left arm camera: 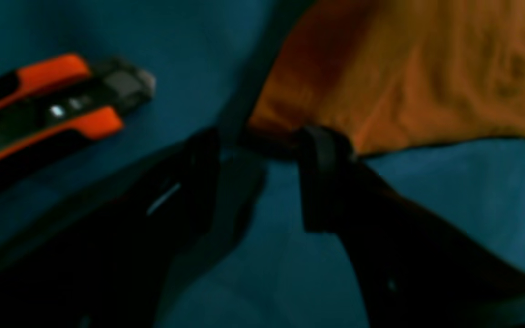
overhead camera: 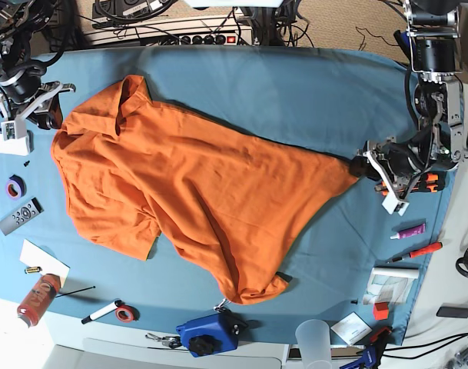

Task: Layout the t-shirt on the table in an organized manner, then fold the t-shirt properly
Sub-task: 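Drag the hem with the left gripper toward the box cutter, straightening the shirt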

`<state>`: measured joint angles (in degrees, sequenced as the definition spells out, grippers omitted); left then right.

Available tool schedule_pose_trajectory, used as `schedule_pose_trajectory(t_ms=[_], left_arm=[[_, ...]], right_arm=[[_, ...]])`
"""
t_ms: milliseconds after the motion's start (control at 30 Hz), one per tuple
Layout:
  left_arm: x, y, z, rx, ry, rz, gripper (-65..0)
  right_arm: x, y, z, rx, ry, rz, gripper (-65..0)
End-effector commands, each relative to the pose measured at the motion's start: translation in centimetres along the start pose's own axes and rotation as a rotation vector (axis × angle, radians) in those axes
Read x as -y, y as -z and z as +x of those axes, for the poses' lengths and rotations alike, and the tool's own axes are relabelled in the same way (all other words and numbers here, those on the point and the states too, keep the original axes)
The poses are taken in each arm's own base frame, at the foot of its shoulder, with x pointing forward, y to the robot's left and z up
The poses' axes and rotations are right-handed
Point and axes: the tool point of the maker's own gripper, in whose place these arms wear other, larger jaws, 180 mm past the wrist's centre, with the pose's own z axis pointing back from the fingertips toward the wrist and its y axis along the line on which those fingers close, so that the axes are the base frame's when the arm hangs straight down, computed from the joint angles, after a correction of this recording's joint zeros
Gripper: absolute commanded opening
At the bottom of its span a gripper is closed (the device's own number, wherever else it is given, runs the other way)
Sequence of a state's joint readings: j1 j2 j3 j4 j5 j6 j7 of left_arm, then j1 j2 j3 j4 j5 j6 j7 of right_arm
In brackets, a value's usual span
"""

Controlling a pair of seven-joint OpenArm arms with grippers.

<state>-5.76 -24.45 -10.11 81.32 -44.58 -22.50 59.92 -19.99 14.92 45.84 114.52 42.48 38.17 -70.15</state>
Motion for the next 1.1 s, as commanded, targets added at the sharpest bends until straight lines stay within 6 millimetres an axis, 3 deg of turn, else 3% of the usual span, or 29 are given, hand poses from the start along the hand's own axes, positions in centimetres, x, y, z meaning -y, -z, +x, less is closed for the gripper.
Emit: schedule_pose_trajectory(t_ms=[0,300,400,533,600,733,933,1067], left_arm=[[0.0,-0.4,1.1,0.023,0.011,-0.004,-38.2],[2.9,1.4,2.1,0.074,-0.008,-0.067,-38.7],[2.3,1.7,2.3,0.079,-0.038,-0.022,-45.9],[0.8,1.5,2.9,0.077,-0.049,0.059,-65.0],[0.4,1.2,3.5,0.090,-0.063,0.072,-65.0],[-0.9,-0.3,4.0,0.081,-0.115,0.082,-65.0],[-3.1,-4.5,4.6,0.184,-0.235,0.014,-65.0],[-4.2,-6.2,2.5,0.211,-0.291,-0.009,-65.0]], right_arm=[[0.2,-0.4,1.3,0.041,-0.021,-0.005,-50.8],[0.2,-0.4,1.2,0.038,-0.022,-0.006,-50.8],[0.2,-0.4,1.2,0.034,-0.022,-0.006,-50.8],[0.2,-0.4,1.2,0.034,-0.022,-0.006,-50.8],[0.2,-0.4,1.2,0.035,-0.022,-0.006,-50.8],[0.2,-0.4,1.2,0.036,-0.022,-0.006,-50.8],[-0.2,-0.5,1.8,0.071,-0.012,0.017,-50.8],[-1.4,-0.5,2.1,0.088,0.014,0.088,-50.8]])
